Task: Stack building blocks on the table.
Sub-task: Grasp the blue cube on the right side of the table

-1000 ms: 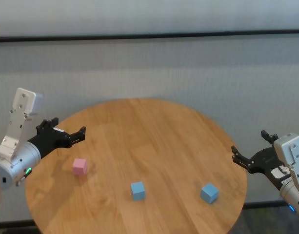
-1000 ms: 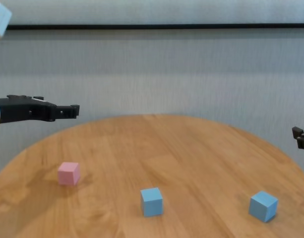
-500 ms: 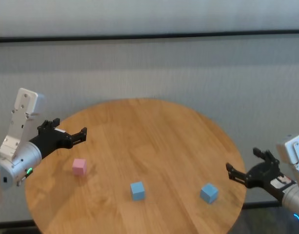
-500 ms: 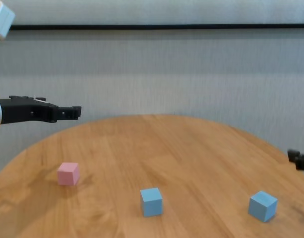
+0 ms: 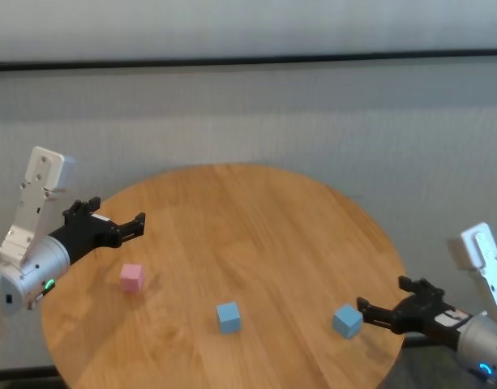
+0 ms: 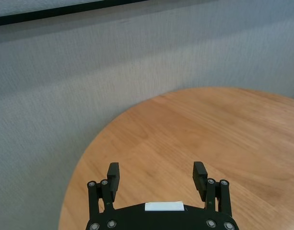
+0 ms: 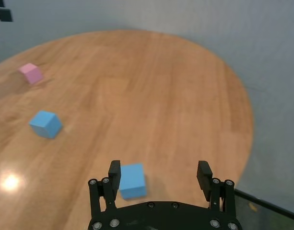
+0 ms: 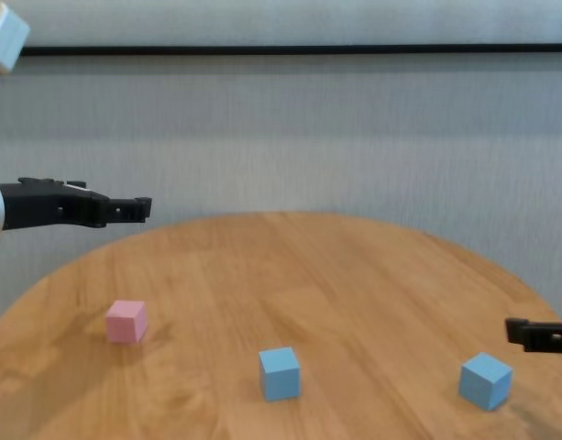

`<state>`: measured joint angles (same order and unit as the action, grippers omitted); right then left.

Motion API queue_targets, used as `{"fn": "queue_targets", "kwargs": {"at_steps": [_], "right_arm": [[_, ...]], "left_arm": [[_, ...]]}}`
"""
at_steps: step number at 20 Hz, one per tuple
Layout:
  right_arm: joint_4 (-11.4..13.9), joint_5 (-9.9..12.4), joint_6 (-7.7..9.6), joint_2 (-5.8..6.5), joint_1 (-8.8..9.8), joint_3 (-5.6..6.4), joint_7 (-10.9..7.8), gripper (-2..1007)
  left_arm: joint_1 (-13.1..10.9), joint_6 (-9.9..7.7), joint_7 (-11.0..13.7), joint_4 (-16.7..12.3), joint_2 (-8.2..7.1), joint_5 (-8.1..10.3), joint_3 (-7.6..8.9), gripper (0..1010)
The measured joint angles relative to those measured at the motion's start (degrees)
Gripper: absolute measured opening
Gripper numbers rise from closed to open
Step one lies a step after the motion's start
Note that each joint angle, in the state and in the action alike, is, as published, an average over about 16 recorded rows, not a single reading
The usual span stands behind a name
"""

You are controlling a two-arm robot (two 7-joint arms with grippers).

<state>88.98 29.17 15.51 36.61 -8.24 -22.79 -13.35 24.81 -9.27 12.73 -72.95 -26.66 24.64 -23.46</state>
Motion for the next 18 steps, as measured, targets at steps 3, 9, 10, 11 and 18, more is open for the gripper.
{"fn": "queue_targets", "kwargs": {"at_steps": [3,9,10,11,18], "right_arm": [[-0.2,-0.1,1.39,-0.23,-0.52,-0.67,-1.77,1001],[-1.8,-2.7,1.75,-0.66,-2.16,-2.73,-4.58,1001],[-2.1,-3.2,1.69,-0.73,-2.41,-3.06,-4.9,1001],[-2.5,-3.7,1.66,-0.83,-2.67,-3.37,-5.18,1001],[-5.2,-6.0,2.24,-2.32,-4.17,-4.18,-5.85,1001]], "left_arm": [[0.0,-0.02,0.0,0.0,-0.01,-0.01,-0.03,1003],[0.1,-0.05,0.1,0.0,-0.03,-0.03,-0.08,1003],[0.1,-0.05,0.1,0.0,-0.03,-0.04,-0.09,1003],[0.1,-0.06,0.1,0.1,-0.04,-0.04,-0.09,1003],[0.1,-0.08,0.1,0.1,-0.04,-0.04,-0.12,1003]]}}
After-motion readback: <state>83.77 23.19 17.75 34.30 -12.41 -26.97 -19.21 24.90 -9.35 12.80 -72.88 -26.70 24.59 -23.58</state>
